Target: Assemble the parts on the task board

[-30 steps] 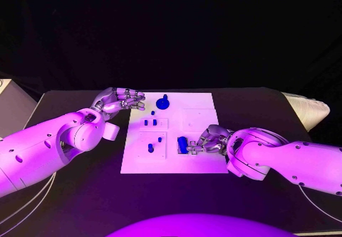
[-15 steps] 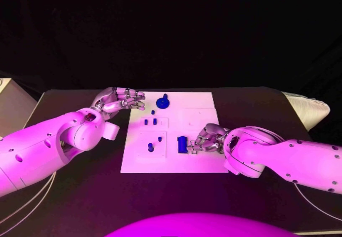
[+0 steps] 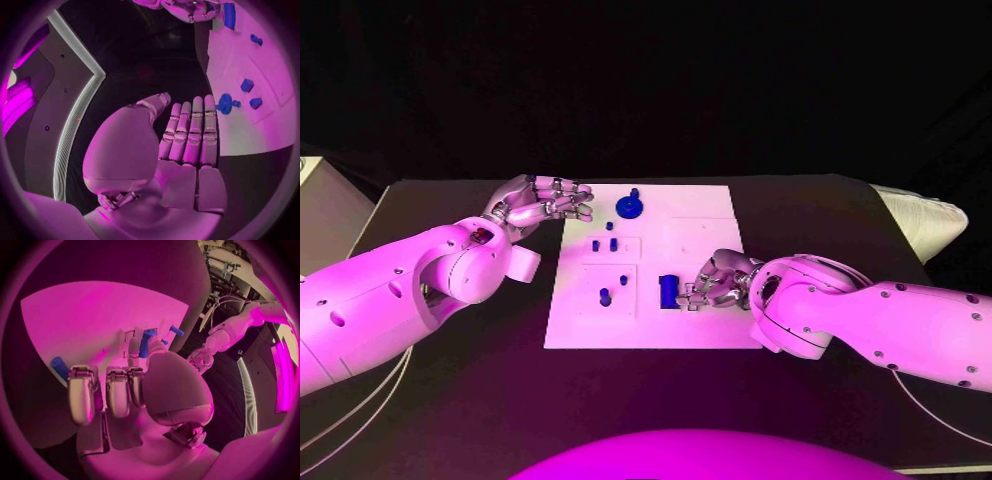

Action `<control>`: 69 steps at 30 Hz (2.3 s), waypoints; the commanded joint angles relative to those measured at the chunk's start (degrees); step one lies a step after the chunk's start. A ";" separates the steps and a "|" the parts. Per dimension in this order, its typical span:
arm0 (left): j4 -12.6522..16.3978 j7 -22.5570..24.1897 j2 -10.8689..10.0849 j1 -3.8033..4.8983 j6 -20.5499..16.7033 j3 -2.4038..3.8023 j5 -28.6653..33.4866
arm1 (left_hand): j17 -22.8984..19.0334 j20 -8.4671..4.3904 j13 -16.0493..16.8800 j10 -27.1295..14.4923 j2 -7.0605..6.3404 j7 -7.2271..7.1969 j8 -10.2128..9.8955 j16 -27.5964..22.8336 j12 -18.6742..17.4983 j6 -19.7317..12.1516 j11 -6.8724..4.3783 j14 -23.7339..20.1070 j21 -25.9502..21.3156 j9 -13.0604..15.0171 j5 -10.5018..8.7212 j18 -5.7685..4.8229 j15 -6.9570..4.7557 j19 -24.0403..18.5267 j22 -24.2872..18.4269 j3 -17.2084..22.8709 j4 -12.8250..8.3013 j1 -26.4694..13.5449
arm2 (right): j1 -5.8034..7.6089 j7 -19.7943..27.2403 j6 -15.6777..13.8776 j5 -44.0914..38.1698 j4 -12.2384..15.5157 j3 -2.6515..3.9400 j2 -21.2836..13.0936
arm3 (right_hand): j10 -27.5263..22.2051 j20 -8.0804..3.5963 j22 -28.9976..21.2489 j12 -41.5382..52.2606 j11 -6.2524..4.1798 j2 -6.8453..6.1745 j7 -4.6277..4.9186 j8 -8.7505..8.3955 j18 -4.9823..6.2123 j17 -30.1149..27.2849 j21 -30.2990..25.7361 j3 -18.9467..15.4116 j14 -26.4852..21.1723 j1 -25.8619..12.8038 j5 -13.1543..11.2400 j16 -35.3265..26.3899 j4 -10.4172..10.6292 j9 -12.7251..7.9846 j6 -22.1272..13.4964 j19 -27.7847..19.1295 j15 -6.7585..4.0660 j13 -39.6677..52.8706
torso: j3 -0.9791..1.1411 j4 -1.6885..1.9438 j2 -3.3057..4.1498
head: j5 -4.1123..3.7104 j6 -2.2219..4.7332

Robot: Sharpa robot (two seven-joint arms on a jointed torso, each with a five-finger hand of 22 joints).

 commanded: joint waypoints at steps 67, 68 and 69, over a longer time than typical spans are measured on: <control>-0.04 0.18 0.18 -0.34 1.18 0.04 0.13 | 0.16 0.05 0.09 -0.19 0.54 0.19 -0.30 -0.34 -0.16 0.04 0.05 -0.32 -0.35 -0.12 -0.04 0.56 0.11 0.44 -0.11 -0.20 0.39 -0.09 | 0.96 4.04 -1.75 -4.12 2.58 0.27 -8.49 | 4.56 0.93 13.42 -0.06 1.65 -4.38 2.10 -3.78 -0.70 15.07 -0.29 2.62 6.07 3.74 -2.75 0.24 0.20 -3.32 -3.25 4.97 1.26 13.34 | 0.02 -0.12 -0.12 | -1.44 0.79; -0.02 0.21 0.18 -0.36 1.17 0.04 0.13 | 0.16 0.05 0.09 -0.19 0.54 0.19 -0.30 -0.34 -0.16 0.04 0.05 -0.32 -0.35 -0.12 -0.04 0.56 0.11 0.44 -0.11 -0.20 0.39 -0.09 | 1.17 4.15 -1.92 -4.24 2.36 0.29 -9.04 | 4.66 0.97 13.46 0.11 1.67 -4.21 2.11 -3.90 -0.72 15.07 -0.19 2.71 6.07 3.71 -2.60 0.24 0.20 -3.41 -3.16 5.00 1.28 13.45 | 0.02 -0.10 -0.10 | -1.55 0.85; 0.01 0.27 0.19 -0.38 1.14 0.04 0.14 | 0.36 0.04 0.10 -0.16 0.53 0.18 -0.38 -0.49 -0.14 0.09 0.04 -0.28 -0.51 -0.15 -0.04 0.57 0.09 0.56 -0.21 -0.25 0.43 0.03 | 1.34 4.24 -2.05 -4.33 2.11 0.30 -9.56 | 4.72 0.99 13.49 0.22 1.67 -4.10 2.11 -3.96 -0.74 15.07 -0.10 2.76 6.07 3.66 -2.50 0.24 0.21 -3.45 -3.08 5.02 1.30 13.52 | 0.01 -0.14 -0.14 | -1.65 0.89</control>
